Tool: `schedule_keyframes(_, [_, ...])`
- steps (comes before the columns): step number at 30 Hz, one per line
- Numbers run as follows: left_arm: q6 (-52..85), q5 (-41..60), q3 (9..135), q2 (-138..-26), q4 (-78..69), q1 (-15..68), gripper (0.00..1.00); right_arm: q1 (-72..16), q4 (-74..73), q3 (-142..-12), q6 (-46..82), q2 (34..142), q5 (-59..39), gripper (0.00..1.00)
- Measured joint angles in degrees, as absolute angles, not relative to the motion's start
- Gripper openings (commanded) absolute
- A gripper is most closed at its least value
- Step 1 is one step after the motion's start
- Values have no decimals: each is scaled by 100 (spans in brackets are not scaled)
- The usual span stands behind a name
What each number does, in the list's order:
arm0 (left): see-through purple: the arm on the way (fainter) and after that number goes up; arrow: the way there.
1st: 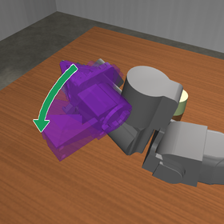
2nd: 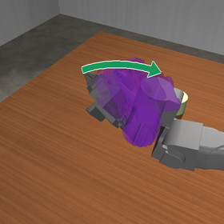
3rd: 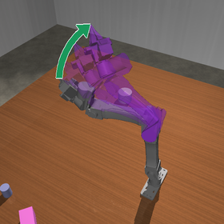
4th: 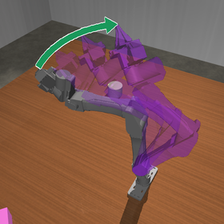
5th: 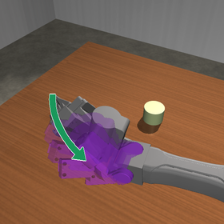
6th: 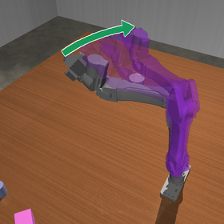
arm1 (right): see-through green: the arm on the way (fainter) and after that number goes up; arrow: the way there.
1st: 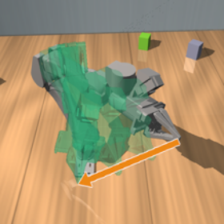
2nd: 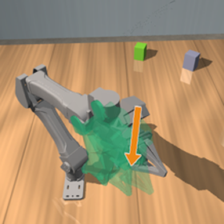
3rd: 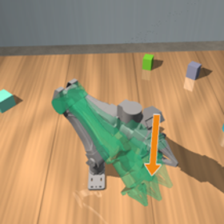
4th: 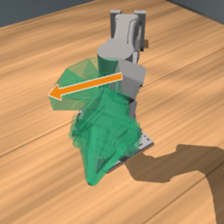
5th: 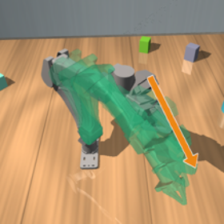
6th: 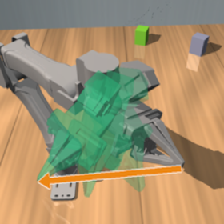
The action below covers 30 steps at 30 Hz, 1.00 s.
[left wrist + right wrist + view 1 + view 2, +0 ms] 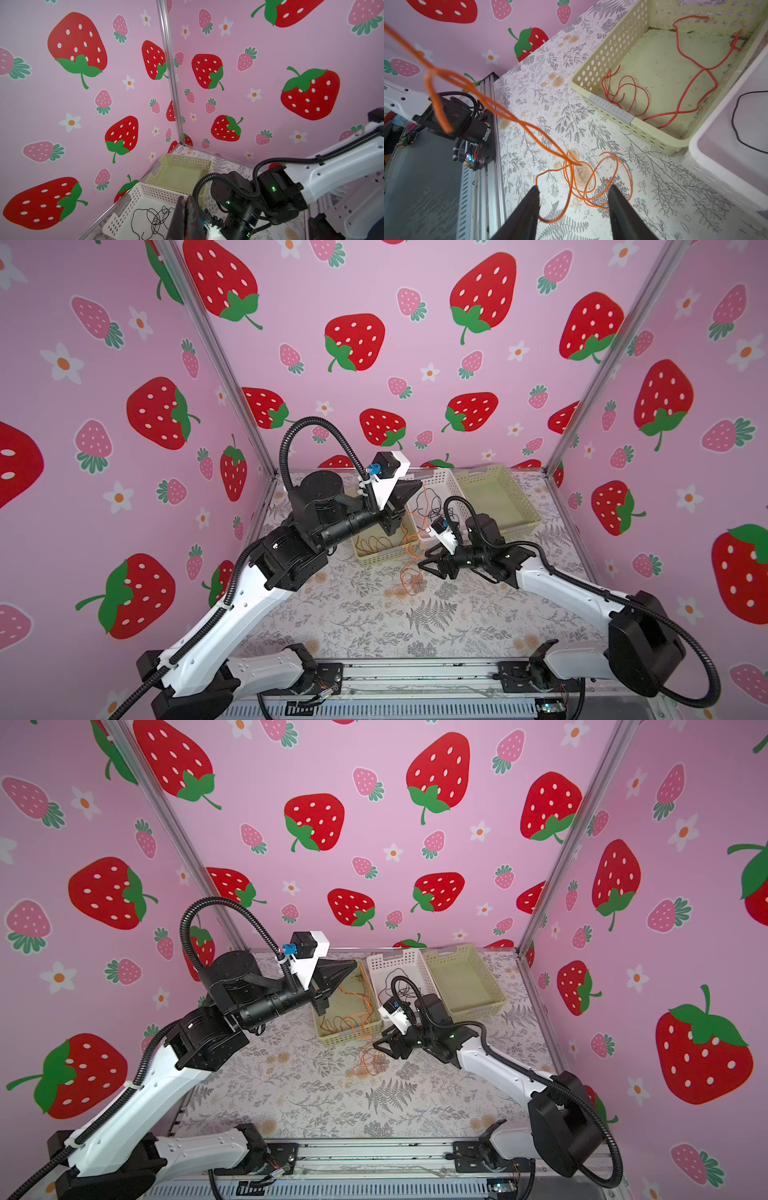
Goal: Untangle the cables
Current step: 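Lower the right gripper to the orange wire while left rises away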
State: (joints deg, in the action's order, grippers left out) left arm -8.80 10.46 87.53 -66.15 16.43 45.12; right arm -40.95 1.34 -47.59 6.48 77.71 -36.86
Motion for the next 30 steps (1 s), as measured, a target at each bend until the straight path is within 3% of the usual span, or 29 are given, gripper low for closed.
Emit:
schedule_keyframes(5, [-915, 985, 8753, -6615, 1640, 4519, 0, -4099, 180, -4866, 674, 8086, -3822, 9])
schedule_keyframes(8, [-947, 904, 8753, -6613, 1640, 4523, 0, -4099, 298, -4869, 674, 8097, -3743, 0])
schedule_keyframes(23, [-1341, -198, 8753, -5767, 1789, 4086, 0, -3052, 1044, -4737, 373, 8331, -2517, 0])
schedule_keyframes(30, [-1439, -408, 8753, -5476, 1859, 3863, 0, -2952, 1494, -4737, 169, 8687, -1793, 0])
